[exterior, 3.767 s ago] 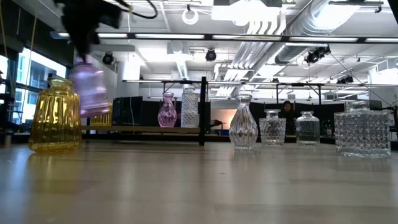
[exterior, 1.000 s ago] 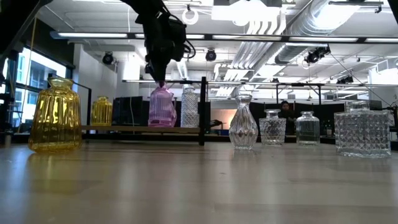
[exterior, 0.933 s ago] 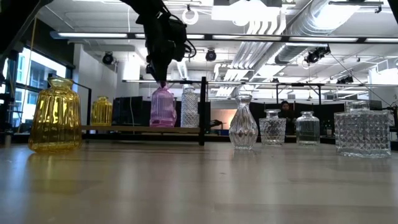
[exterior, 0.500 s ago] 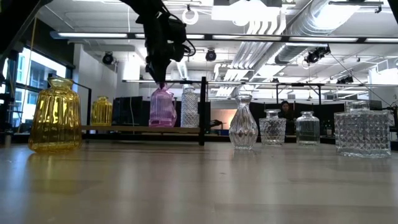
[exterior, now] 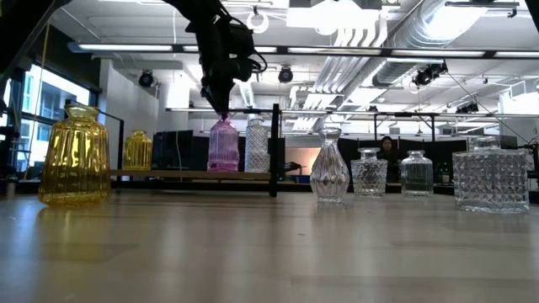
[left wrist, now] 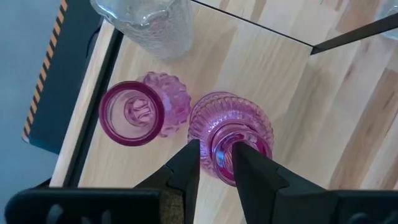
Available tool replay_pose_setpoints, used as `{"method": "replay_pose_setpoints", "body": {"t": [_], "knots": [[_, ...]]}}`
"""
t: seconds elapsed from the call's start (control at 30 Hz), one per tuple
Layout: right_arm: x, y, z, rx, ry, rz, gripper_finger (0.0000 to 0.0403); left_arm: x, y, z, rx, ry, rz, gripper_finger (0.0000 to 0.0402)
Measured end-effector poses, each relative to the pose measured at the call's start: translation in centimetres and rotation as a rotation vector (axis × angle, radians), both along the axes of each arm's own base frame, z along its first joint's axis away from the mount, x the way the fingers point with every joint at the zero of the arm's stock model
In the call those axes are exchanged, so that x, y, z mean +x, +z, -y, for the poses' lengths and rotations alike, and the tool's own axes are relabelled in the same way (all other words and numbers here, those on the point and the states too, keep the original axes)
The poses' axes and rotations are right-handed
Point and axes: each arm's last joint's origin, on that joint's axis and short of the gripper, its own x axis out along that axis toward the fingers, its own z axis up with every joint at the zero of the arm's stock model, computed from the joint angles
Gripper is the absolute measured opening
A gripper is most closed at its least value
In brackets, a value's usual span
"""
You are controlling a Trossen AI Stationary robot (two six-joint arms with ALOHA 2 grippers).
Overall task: Sort vases onto shelf
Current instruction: Put the pink vase on the shelf aligned with the other pink vase
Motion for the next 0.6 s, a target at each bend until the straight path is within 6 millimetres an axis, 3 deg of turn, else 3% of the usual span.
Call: {"method": "replay_pose_setpoints", "body": {"t": [0.6], "knots": [[0.00, 0.00, -0.01, 0.003, 0.002, 0.001, 0.0041, 0.07, 0.12, -0.02, 0.016, 0.001, 0.006, 0.0088]]}}
